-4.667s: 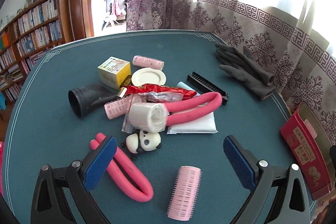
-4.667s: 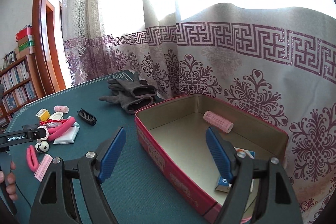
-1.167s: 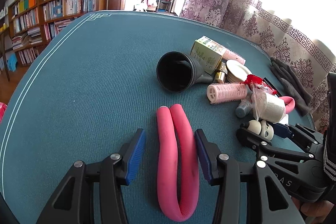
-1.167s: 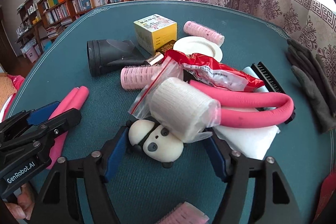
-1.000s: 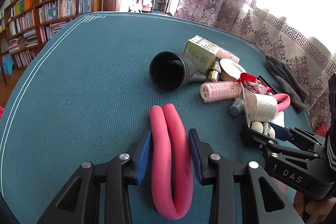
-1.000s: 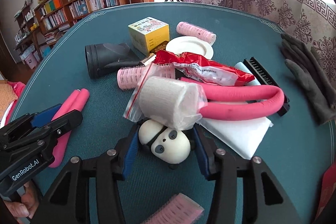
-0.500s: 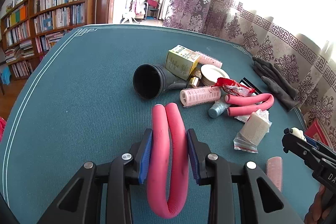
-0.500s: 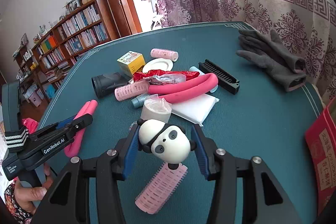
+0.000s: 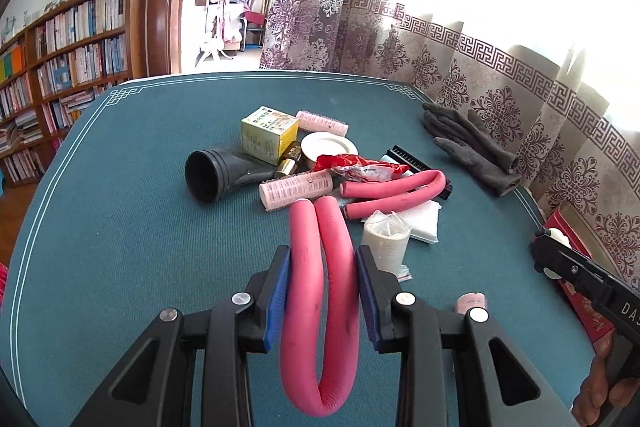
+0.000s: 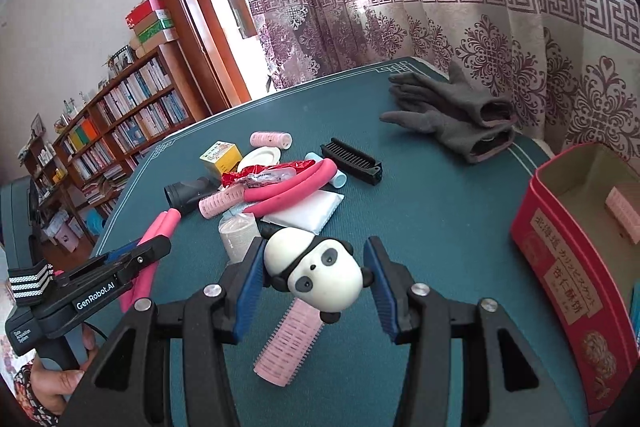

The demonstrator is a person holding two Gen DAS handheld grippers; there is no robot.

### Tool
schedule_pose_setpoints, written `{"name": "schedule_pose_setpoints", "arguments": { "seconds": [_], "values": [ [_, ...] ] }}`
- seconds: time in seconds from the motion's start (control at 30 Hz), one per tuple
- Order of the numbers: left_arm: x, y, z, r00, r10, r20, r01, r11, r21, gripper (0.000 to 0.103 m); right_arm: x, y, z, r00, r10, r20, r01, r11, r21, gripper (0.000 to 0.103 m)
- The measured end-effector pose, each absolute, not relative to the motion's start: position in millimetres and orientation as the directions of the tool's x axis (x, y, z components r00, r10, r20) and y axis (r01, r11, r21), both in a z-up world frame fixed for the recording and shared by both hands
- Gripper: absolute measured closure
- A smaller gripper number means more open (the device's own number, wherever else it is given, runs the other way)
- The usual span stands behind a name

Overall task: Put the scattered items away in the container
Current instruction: 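Carry the curler and panda to the tin and release both inside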

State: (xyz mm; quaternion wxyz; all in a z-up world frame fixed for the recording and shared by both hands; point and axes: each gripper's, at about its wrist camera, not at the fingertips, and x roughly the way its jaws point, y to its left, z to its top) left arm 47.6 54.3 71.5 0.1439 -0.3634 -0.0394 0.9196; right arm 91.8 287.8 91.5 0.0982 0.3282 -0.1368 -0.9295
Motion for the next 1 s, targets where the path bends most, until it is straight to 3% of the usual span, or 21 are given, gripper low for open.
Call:
{"name": "schedule_pose_setpoints", "arguments": {
  "seconds": [0.3,0.63,1.0],
  "values": [
    [62,106,95,-0.684,0.361,-0.634,-0.353,-0.924,-0.146,0.069,116,330,103,-0.821,-0.166,-0.546,-0.008,-0.953,0.303,0.050],
    [80,197,117,-0.619,0.487,-0.616,-0.547,-0.830,-0.107,0.069,163,399,114,-0.852,0.093,-0.516,-0.222,-0.955,0.196,0.050],
    [95,297,132,-0.526,0.592,-0.611,-0.691,-0.716,-0.099,0.069,196,479,100,-0.803,0.222,-0.552,-0.392,-0.896,0.210,0.050]
  ]
}}
